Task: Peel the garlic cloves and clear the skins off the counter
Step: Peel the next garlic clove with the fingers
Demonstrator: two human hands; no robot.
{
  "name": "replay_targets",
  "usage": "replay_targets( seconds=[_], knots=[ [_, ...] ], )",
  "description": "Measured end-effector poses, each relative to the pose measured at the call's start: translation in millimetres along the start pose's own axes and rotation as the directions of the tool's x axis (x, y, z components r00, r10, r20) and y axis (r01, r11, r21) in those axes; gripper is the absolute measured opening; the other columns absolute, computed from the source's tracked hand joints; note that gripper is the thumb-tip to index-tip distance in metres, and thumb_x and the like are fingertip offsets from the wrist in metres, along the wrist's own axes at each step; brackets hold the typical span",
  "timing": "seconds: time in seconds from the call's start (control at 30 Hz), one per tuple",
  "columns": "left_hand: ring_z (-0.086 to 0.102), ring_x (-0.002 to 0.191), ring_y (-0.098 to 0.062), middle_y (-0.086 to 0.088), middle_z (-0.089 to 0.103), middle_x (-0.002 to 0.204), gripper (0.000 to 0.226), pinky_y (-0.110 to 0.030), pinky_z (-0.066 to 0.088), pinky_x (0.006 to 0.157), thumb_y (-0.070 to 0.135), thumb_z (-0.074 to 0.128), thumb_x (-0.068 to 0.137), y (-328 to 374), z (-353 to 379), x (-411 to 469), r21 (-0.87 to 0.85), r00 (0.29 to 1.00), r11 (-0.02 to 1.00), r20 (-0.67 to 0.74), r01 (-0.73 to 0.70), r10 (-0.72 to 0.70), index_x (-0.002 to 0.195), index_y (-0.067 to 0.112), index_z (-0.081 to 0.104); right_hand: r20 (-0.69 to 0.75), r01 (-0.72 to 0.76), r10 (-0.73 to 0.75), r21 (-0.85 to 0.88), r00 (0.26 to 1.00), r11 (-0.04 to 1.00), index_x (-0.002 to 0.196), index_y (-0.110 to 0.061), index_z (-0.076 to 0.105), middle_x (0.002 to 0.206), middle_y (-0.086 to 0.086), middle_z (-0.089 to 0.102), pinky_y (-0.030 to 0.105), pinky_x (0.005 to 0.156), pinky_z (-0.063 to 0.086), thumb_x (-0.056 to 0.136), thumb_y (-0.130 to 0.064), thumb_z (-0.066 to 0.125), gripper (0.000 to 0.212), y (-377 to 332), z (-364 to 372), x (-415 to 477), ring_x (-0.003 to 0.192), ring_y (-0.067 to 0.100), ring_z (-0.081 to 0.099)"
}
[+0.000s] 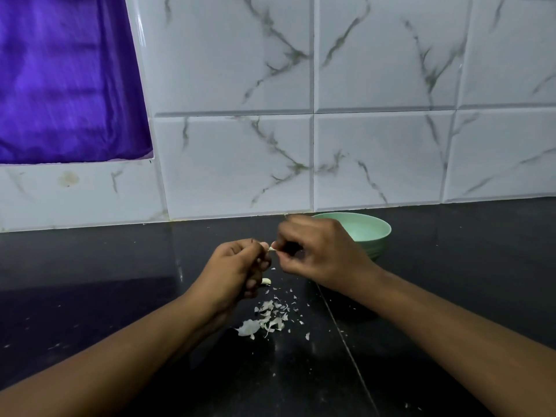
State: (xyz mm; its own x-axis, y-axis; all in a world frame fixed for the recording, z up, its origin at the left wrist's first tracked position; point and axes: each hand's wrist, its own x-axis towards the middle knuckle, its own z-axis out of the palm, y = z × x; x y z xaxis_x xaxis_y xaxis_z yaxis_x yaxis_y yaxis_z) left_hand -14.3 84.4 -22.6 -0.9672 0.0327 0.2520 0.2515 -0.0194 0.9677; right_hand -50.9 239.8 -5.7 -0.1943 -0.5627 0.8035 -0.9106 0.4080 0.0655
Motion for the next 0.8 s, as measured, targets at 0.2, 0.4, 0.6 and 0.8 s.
replay_targets(
  seconds=[0.2, 0.4, 0.6, 0.8],
  knots=[
    [0.022, 0.03, -0.002, 0.004, 0.043, 0.049, 0.03, -0.009, 0.016, 0.033, 0.009, 0.037, 0.095, 5.4, 0.8, -0.3, -0.116, 0.981, 0.975, 0.053, 0.19, -0.185, 0.066, 0.011, 0.045, 0.121, 0.327, -0.305, -0.253, 0.944, 0.91, 0.081, -0.005, 0.059, 0.076, 0.01, 0.057, 0.031, 0.052, 0.045, 0.079, -0.003, 0.064, 0.006, 7.6, -3.3, -3.5, 0.066, 0.025, 0.052],
    [0.022, 0.032, -0.004, 0.005, 0.04, 0.053, 0.027, -0.011, 0.017, 0.033, 0.014, 0.04, 0.095, 15.9, -16.9, 6.4, -0.142, 0.989, 0.979, 0.05, 0.144, -0.138, 0.069, 0.016, 0.043, 0.025, -0.054, 0.054, 0.005, 0.998, 0.999, 0.073, -0.008, 0.061, 0.069, 0.002, 0.06, 0.028, 0.054, 0.048, 0.074, -0.004, 0.071, 0.011, 13.4, -2.6, -4.5, 0.06, 0.012, 0.055],
    [0.028, 0.034, -0.01, 0.002, 0.041, 0.046, 0.04, -0.015, 0.02, 0.037, 0.018, 0.044, 0.098, 12.7, -18.6, 3.1, 0.353, 0.984, 0.936, 0.164, 0.008, -0.071, 0.058, 0.014, 0.044, 0.255, -0.584, 0.528, 0.434, 0.81, 0.686, 0.077, -0.018, 0.068, 0.065, -0.005, 0.065, 0.019, 0.065, 0.052, 0.08, -0.005, 0.073, 0.014, 12.0, 2.5, -3.8, 0.06, 0.004, 0.061],
    [0.05, 0.042, -0.012, -0.001, 0.064, 0.065, 0.024, -0.012, 0.032, 0.038, 0.021, 0.054, 0.095, 17.0, -27.7, 3.0, 0.663, 0.975, 0.733, 0.221, -0.151, 0.002, 0.077, 0.007, 0.061, 0.395, -0.718, 0.607, 0.482, 0.69, 0.503, 0.079, -0.012, 0.066, 0.068, 0.005, 0.063, 0.023, 0.064, 0.056, 0.083, 0.0, 0.068, 0.012, 14.1, -0.3, -1.1, 0.063, 0.013, 0.063]
  ],
)
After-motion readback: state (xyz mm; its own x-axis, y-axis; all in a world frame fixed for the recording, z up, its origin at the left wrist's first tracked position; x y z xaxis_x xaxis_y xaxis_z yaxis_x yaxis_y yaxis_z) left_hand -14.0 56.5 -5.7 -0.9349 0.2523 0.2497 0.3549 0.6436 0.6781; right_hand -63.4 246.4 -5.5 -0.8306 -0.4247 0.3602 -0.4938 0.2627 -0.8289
